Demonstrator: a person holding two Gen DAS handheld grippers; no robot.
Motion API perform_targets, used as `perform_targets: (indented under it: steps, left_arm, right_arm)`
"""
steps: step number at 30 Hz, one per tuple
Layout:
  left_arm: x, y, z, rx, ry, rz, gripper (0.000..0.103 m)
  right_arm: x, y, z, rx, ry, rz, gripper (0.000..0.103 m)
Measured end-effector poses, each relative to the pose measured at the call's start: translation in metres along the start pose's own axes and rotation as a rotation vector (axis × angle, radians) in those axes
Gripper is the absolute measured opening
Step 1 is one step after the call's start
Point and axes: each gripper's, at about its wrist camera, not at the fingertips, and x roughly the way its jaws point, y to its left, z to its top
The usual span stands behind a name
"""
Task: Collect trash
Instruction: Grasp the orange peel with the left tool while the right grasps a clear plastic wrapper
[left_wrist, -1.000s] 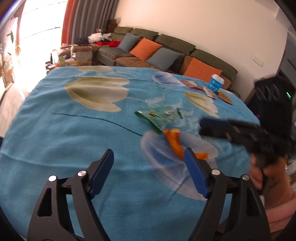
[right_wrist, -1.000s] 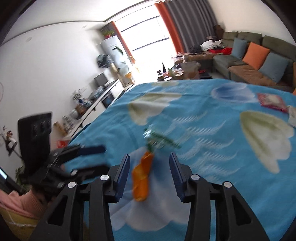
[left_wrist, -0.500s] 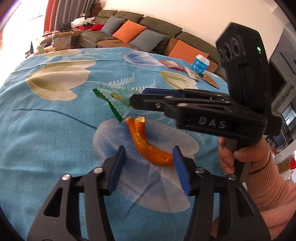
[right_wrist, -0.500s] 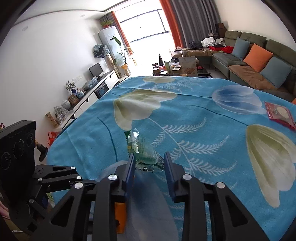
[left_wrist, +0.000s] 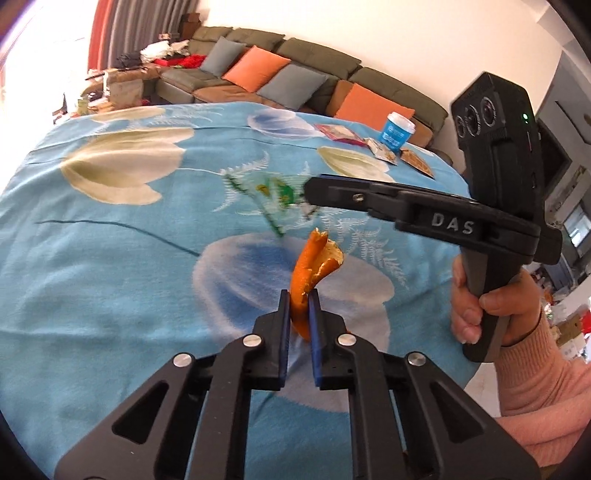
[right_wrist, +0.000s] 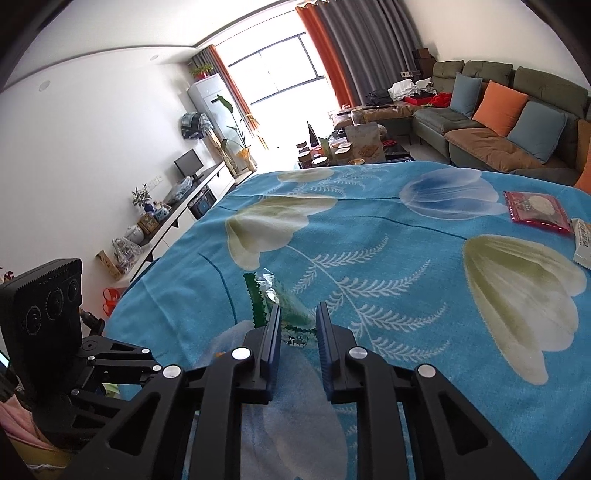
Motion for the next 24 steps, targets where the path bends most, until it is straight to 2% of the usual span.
perform_targets:
  steps: [11,24]
  left_arm:
    - [-0.037,0.031,-0.01,-0.075,-0.073,0.137,0.01]
    - [-0.07,0.051,-0.024,-0.124,-0.128,0.227,0.01]
  right_arm:
    - [-0.002,0.009,-0.003,0.032,-0.023,0.056,0.017]
    - [0.007,0.032,-0.006,0.055,-0.03,0.143,0.017]
